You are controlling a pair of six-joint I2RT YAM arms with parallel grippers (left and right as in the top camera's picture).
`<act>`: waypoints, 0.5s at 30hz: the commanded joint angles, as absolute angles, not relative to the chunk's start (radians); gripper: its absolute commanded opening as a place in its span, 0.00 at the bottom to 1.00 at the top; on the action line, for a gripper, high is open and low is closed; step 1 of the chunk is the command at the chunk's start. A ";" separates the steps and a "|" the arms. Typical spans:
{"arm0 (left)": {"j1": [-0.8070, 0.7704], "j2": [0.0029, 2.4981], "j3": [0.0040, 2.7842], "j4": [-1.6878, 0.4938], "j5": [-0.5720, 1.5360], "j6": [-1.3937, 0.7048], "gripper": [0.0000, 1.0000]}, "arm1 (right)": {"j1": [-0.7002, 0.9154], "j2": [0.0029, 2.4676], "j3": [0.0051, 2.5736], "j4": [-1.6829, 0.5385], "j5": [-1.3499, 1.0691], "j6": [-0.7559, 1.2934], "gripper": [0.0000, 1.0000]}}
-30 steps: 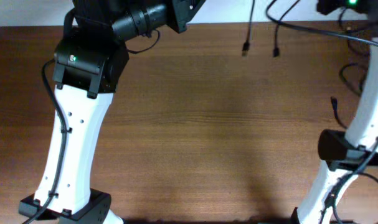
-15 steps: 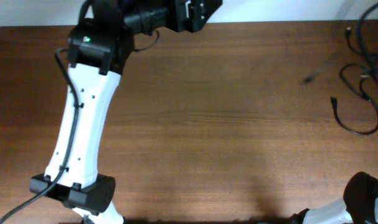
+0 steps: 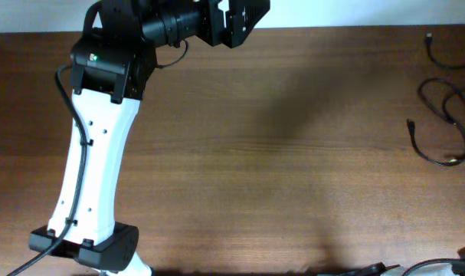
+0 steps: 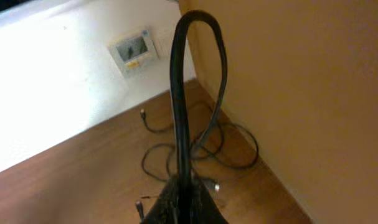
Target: Untangle cables
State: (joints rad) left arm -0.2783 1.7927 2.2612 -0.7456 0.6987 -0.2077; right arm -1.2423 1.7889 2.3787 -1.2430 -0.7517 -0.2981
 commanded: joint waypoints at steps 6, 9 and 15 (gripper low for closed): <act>-0.278 1.761 2.273 -0.720 0.673 -0.162 0.99 | -1.295 1.782 1.899 -1.048 -0.902 -0.434 0.04; -0.279 1.760 2.273 -0.717 0.673 -0.162 0.99 | -1.290 1.782 1.700 -0.896 -0.910 -0.424 0.04; -0.279 1.757 2.273 -0.748 0.673 -0.162 0.99 | -1.243 1.781 1.513 -0.665 -0.894 -0.294 0.94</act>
